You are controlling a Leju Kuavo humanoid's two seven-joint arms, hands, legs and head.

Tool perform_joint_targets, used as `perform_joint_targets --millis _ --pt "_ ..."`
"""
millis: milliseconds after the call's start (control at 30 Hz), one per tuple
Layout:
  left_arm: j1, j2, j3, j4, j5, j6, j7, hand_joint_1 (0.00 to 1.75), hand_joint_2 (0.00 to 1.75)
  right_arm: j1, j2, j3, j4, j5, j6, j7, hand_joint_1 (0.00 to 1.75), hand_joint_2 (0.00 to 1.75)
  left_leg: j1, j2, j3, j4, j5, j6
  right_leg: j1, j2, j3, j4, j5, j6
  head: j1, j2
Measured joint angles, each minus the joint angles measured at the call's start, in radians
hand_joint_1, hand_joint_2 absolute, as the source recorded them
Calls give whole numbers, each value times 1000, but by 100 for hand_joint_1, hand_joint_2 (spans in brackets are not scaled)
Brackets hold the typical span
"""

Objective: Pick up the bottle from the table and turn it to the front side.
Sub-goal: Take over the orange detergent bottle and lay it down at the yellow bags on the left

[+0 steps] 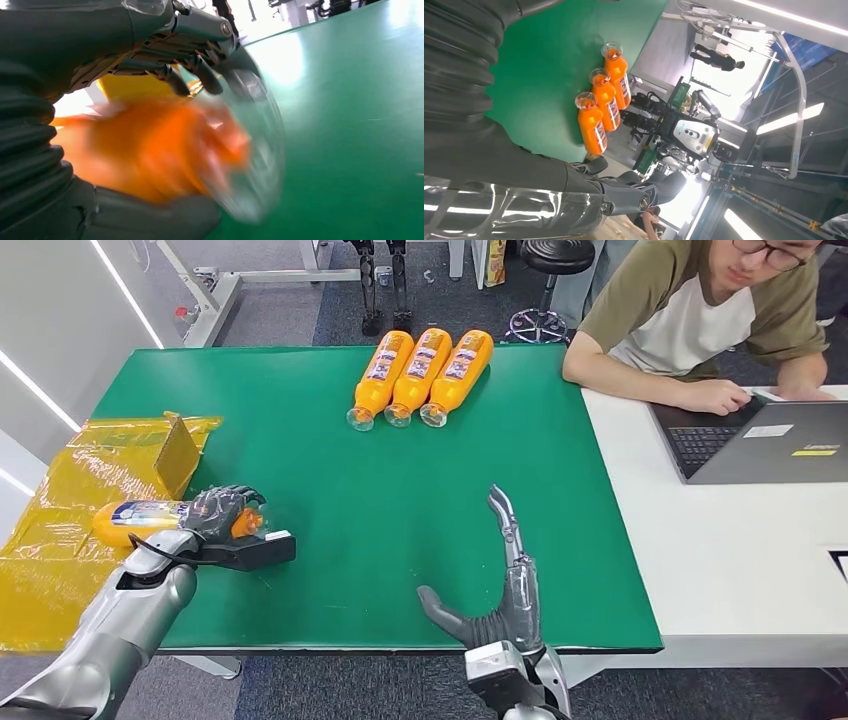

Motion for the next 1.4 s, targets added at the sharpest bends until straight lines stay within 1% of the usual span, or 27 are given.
perform_joint_targets --millis 33,200,333,400,500,633,733,833,933,1000,1100,1167,1267,1300,1333,1400 --pt "0 -4 0 1 5 -4 -3 17 175 0 0 -2 0 0 0 0 0 175 0 0 0 0 0 0 0 0 0 0 0 0 0 0" --pt "0 -12 2 1 53 1 -30 2 175 0 0 -9 0 0 0 4 0 175 0 0 0 0 0 0 0 0 0 0 0 0 0 0" --pt "0 -14 11 1 115 14 -73 0 175 0 0 -15 0 0 0 6 0 175 0 0 0 0 0 0 0 0 0 0 0 0 0 0" --pt "0 -15 24 0 170 36 -117 0 175 1 0 -19 0 1 0 6 0 175 0 0 0 0 0 0 0 0 0 0 0 0 0 0" --pt "1 -18 59 -9 285 63 -210 0 175 3 0 -25 0 3 1 6 0 175 0 0 0 0 0 0 0 0 0 0 0 0 0 0" --pt "8 -30 115 -66 482 40 -346 0 175 8 0 -32 0 11 8 4 0 175 0 0 0 0 0 0 0 0 0 0 0 0 0 0" --pt "30 -39 130 -160 631 8 -413 0 175 8 1 -36 0 12 15 -1 0 175 0 0 0 0 0 0 0 0 0 0 0 0 0 0" --pt "65 -42 113 -295 721 7 -422 0 175 8 2 -37 0 5 25 -7 0 175 0 0 0 0 0 0 0 0 0 0 0 0 0 0" --pt "105 -44 71 -448 808 12 -425 0 175 8 2 -37 1 -3 32 -10 0 175 0 -1 0 0 0 0 0 -1 0 0 0 0 0 0" --pt "138 -53 38 -556 887 33 -429 0 175 8 2 -37 1 -8 36 -11 0 175 0 -1 0 0 0 0 0 -1 0 0 0 0 0 0" --pt "195 -88 -7 -712 1021 106 -436 0 175 12 2 -37 1 -24 35 -16 0 175 -1 -1 0 0 -1 1 0 -1 0 -1 0 0 0 0" --pt "216 -105 -20 -759 1060 141 -437 0 175 16 2 -37 0 -29 33 -19 0 175 -1 -1 0 0 -1 1 0 -1 1 -1 0 0 0 0" --pt "221 -108 -22 -767 1065 149 -437 0 175 16 2 -37 0 -31 32 -20 0 175 -1 -1 0 0 -1 1 0 -1 1 -1 0 0 0 0" --pt "256 -145 -36 -812 1102 222 -431 0 175 28 3 -37 -4 -37 17 -23 0 175 -1 -1 0 0 -1 1 0 -1 1 -1 0 1 0 0" --pt "297 -192 -51 -862 1162 296 -425 0 175 40 4 -37 -8 -45 -2 -28 0 175 -1 -1 0 0 -2 1 0 -1 1 -1 0 1 0 0" --pt "383 -300 -87 -962 1312 437 -410 0 175 64 7 -37 -17 -62 -43 -40 0 175 -1 -1 0 0 -3 2 0 -1 1 -2 -1 1 0 0"
